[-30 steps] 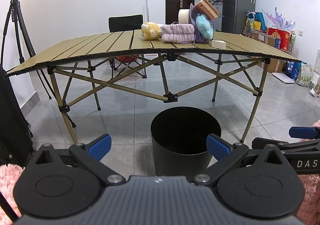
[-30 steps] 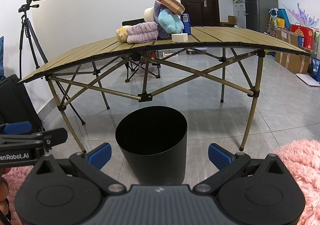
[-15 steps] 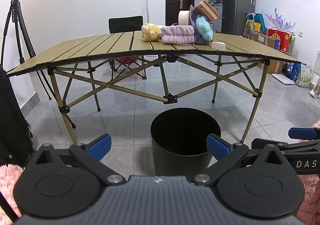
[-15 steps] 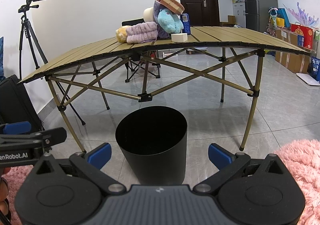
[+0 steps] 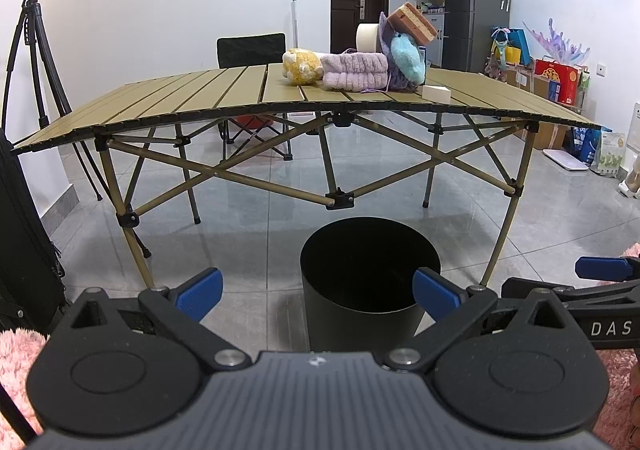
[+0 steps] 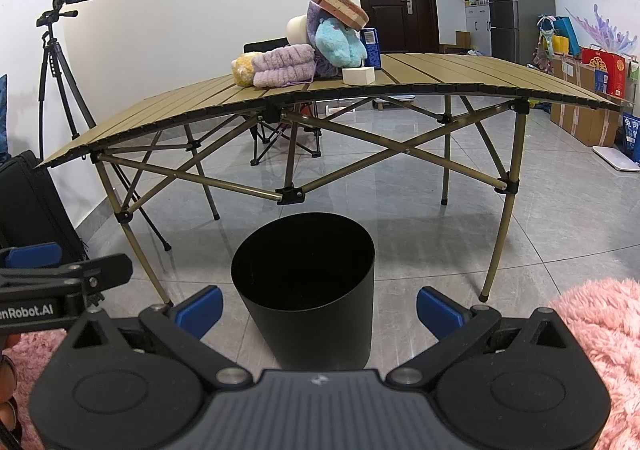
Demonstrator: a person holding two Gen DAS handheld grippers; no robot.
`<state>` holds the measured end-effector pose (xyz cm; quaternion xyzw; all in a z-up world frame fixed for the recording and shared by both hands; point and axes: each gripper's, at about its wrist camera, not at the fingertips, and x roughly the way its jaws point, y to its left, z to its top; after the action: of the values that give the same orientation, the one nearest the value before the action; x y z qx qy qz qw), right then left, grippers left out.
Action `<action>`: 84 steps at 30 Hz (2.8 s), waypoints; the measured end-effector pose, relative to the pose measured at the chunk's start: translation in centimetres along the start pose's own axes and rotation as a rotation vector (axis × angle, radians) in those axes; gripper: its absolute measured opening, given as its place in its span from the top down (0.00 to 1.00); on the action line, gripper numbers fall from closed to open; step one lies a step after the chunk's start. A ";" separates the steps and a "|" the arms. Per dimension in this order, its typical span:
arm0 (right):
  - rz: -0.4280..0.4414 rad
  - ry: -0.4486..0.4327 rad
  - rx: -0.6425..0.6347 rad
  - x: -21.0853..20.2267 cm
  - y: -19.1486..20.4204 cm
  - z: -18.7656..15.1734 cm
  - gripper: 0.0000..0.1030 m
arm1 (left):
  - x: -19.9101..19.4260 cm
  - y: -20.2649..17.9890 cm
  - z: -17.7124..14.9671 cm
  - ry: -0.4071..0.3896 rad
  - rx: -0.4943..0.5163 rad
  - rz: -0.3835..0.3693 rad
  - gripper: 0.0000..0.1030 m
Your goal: Collect trash
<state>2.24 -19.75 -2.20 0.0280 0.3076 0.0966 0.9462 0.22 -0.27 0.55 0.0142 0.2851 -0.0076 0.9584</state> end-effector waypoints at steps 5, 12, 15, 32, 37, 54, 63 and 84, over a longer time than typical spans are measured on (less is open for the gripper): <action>0.000 -0.001 0.000 0.0 0.0 0.0 0.00 | 0.0 0.0 0.0 -0.001 0.000 -0.001 0.00; 0.000 0.000 0.000 0.1 0.0 0.0 0.00 | -0.1 0.0 0.2 -0.003 0.000 -0.002 0.00; 0.000 -0.001 0.000 0.1 0.0 0.0 0.00 | -0.2 0.0 0.3 -0.005 -0.002 -0.002 0.00; 0.002 -0.017 -0.007 0.3 -0.1 0.9 0.00 | 0.6 0.7 1.6 -0.020 -0.035 -0.008 0.00; -0.001 -0.026 -0.010 1.1 -0.4 1.6 0.00 | 1.4 0.9 2.8 -0.023 -0.048 -0.011 0.00; -0.038 -0.178 -0.041 6.0 -1.6 8.9 0.00 | 6.3 1.5 9.3 -0.082 -0.058 0.018 0.00; -0.060 -0.256 -0.062 10.3 -2.3 13.6 0.01 | 10.3 1.5 13.3 -0.116 -0.063 0.025 0.00; -0.059 -0.272 -0.076 18.8 -3.1 18.4 0.45 | 18.9 0.4 19.8 -0.129 -0.071 -0.029 0.00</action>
<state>28.45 -18.92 1.52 -0.0039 0.1732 0.0758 0.9820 26.85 -0.66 6.80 -0.0245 0.2228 -0.0123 0.9745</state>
